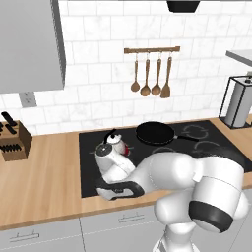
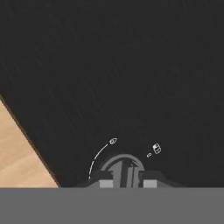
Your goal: Pick the kettle from the counter and place it on a stove burner. Then turn the burner on.
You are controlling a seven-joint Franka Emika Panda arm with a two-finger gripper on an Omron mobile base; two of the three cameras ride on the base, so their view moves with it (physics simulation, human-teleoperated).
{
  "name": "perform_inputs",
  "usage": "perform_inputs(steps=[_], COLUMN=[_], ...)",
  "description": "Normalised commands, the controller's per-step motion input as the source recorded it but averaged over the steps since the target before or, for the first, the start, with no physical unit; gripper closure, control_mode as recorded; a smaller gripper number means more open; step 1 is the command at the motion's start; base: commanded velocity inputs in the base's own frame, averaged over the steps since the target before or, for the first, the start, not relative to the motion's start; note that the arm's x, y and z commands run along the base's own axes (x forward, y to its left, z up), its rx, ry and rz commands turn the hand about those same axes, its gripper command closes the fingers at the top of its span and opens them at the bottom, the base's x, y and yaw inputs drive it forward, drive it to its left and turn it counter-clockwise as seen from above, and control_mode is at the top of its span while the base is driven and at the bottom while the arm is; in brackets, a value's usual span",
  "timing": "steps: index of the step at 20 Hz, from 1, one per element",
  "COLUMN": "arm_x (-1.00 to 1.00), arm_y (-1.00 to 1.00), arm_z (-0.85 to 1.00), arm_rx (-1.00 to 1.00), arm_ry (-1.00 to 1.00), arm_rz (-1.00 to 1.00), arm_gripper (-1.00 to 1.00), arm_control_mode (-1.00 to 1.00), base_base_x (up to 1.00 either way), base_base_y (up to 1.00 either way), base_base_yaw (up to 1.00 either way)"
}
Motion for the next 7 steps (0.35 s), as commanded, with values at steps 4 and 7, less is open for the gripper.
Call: perform_inputs(steps=[4,7], arm_x=[-0.20,0.00], arm_y=[0.01,0.00], arm_z=[0.05,0.00], arm_rx=[-0.01,0.00], arm_ry=[-0.09,0.00], arm_rz=[0.09,0.00], arm_gripper=[1.00,1.00], arm_control_mode=[-1.00,-1.00], base_base_x=[0.00,0.00], base_base_y=[0.00,0.00], base_base_yaw=[0.00,0.00])
